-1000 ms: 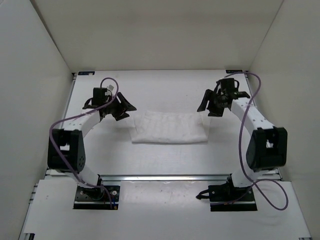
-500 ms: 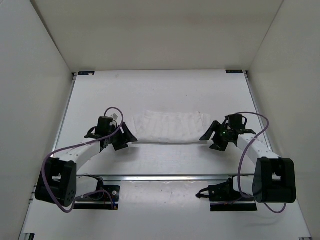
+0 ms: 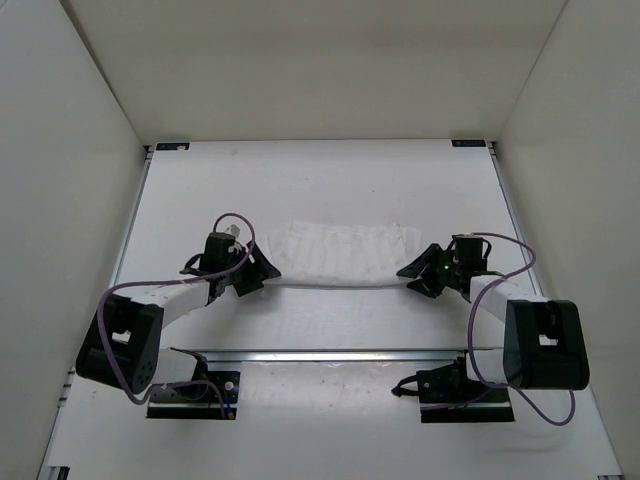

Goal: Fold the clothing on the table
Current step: Fold the skirt

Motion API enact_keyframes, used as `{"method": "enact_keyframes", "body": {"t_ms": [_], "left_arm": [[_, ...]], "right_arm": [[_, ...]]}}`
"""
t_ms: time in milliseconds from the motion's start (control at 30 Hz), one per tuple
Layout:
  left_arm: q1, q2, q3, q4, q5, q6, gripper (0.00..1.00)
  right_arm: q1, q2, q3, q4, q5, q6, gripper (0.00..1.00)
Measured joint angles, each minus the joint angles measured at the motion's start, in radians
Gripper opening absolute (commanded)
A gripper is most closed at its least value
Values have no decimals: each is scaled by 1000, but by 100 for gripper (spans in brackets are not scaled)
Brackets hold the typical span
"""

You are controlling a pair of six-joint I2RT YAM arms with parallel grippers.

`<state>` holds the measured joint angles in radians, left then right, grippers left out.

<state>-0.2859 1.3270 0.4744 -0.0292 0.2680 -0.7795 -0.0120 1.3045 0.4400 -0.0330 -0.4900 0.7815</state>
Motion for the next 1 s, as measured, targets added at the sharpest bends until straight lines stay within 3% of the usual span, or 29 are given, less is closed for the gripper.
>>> {"method": "enact_keyframes", "body": {"t_ms": [67,133,200,333,467,633,767,1000], "left_arm": [[-6,28,3,39,-6,-16,53],[-19,59,3,66,-18,-34,17],[-36,96,3,97,-20,-42,2],[-77,172,16,197,3,-75,0],[-110,247,50,276,14,-105,0],[-135,308,83,338,15,-135,0],[-137,332,100,356,15,-155,0],[-137,334,105,355,8,-165,1]], "right_arm": [[-17,16,-1,23,1,5,25],[-34,23,-1,41,-3,13,0],[-59,24,-1,62,-20,18,0],[-102,24,27,53,-58,7,0],[-72,28,199,-87,-25,-82,0],[85,96,553,-243,64,-232,0],[267,182,740,-283,118,-309,0],[525,349,836,-288,187,-341,0]]}}
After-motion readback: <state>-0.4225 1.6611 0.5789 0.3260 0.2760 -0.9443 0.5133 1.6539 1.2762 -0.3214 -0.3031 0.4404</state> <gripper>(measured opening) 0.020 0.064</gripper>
